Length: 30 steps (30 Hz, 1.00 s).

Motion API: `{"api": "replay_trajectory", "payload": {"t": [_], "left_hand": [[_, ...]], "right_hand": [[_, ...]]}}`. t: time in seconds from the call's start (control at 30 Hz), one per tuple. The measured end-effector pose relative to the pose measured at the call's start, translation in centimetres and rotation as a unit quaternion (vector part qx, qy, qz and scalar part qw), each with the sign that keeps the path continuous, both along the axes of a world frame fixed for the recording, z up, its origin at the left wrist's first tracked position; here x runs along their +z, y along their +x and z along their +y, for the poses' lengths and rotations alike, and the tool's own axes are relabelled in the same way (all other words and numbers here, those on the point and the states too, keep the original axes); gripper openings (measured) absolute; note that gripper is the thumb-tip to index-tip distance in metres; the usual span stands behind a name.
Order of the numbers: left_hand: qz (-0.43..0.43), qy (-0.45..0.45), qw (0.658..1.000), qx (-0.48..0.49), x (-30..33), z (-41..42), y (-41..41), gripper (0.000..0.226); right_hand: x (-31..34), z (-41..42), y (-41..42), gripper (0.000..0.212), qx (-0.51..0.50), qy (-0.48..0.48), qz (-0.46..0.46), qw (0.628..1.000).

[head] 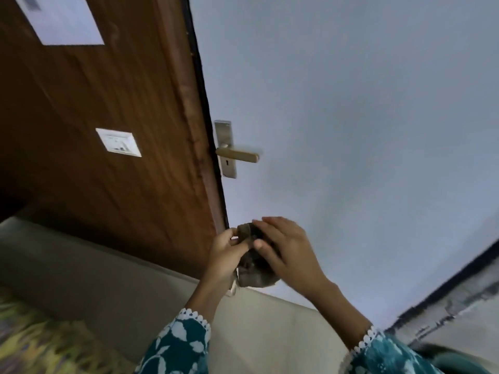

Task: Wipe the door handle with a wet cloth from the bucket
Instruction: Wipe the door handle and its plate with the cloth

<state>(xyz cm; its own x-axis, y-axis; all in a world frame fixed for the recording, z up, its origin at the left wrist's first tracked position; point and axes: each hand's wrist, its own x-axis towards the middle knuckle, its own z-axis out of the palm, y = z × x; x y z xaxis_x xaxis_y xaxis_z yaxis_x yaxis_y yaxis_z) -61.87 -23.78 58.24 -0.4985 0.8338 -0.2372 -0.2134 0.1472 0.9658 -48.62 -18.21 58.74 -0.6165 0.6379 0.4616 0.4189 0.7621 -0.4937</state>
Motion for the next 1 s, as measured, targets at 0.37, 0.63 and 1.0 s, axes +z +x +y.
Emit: {"api": "replay_trajectory", "payload": {"t": [0.37,0.63,1.0], "left_hand": [[-0.211,0.031,0.972,-0.102,-0.4,5.9,-8.7,0.045],[0.094,0.065,0.993,-0.013,2.2,10.2,-16.9,0.023],[0.562,0.347,0.733,0.164,4.9,20.3,-28.8,0.045]], "right_hand": [[-2.7,6.8,-9.2,0.053,0.002,-0.088,0.011,0.996],[0.3,12.3,-13.4,0.036,-0.089,-0.082,0.038,0.992],[3.3,14.6,-18.3,0.039,-0.266,-0.011,-0.017,0.964]]}}
